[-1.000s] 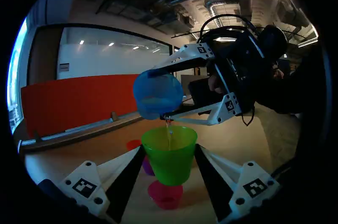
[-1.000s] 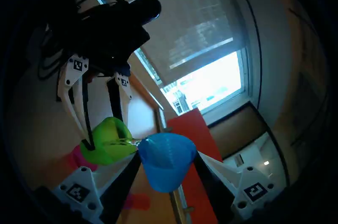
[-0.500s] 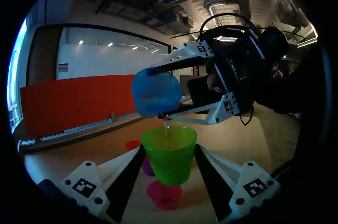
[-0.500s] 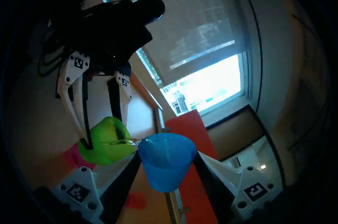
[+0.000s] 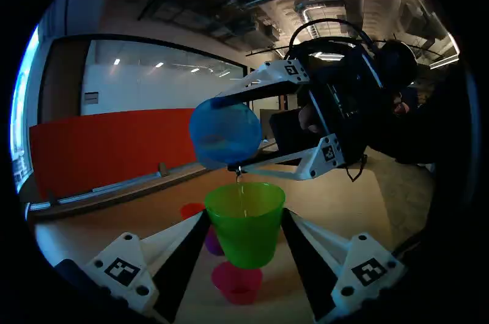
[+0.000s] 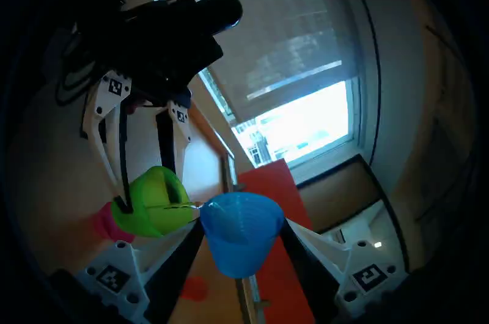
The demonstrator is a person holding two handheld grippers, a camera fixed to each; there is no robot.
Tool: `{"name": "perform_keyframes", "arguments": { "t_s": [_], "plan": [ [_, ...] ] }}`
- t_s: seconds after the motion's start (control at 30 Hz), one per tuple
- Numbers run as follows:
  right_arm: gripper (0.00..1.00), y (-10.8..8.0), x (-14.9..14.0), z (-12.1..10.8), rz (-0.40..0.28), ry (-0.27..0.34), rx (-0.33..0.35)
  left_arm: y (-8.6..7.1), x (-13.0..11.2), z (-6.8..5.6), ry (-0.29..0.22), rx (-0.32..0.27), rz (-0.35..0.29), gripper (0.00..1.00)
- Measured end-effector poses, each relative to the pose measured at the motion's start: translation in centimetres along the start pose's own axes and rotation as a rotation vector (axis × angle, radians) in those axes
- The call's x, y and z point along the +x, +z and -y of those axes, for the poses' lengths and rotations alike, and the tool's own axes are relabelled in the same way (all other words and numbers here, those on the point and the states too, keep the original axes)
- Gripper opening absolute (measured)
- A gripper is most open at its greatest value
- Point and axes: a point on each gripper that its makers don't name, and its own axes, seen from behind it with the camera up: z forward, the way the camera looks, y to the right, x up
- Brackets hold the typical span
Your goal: Pour water
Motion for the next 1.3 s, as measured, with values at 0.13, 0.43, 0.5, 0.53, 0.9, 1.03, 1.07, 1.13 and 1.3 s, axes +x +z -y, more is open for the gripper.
{"name": "perform_keyframes", "arguments": {
  "t_s": [0.13, 0.43, 0.5, 0.53, 0.9, 1.03, 1.07, 1.13, 1.3],
  "plan": [
    [0.91, 0.09, -0.10, -0.14, 0.002, -0.009, -0.002, 0.00, 0.05, 0.01, 0.000, 0.000, -0.002, 0.83],
    [0.90, 0.15, -0.12, -0.21, 0.005, -0.028, -0.005, 0.00, 0.08, 0.06, 0.001, 0.003, -0.003, 0.83],
    [0.91, 0.16, -0.07, -0.32, 0.004, -0.032, -0.007, -0.01, 0.16, 0.09, 0.000, 0.003, -0.005, 0.83],
    [0.91, 0.17, -0.07, -0.38, 0.005, -0.034, -0.009, -0.02, 0.18, 0.09, 0.000, 0.003, -0.005, 0.83],
    [0.91, 0.21, 0.03, -0.66, 0.007, -0.055, -0.014, -0.15, 0.24, 0.01, 0.001, 0.003, -0.008, 0.83],
    [0.91, 0.24, 0.01, -0.72, 0.007, -0.065, -0.015, -0.17, 0.26, 0.03, 0.001, 0.004, -0.008, 0.83],
    [0.91, 0.23, -0.01, -0.74, 0.007, -0.067, -0.016, -0.18, 0.26, 0.03, 0.001, 0.005, -0.008, 0.83],
    [0.91, 0.20, -0.02, -0.77, 0.007, -0.071, -0.017, -0.18, 0.25, 0.04, 0.001, 0.005, -0.008, 0.83],
    [0.91, 0.14, 0.02, -0.76, 0.005, -0.077, -0.019, -0.13, 0.20, 0.07, -0.001, 0.005, -0.010, 0.83]
  ]
}}
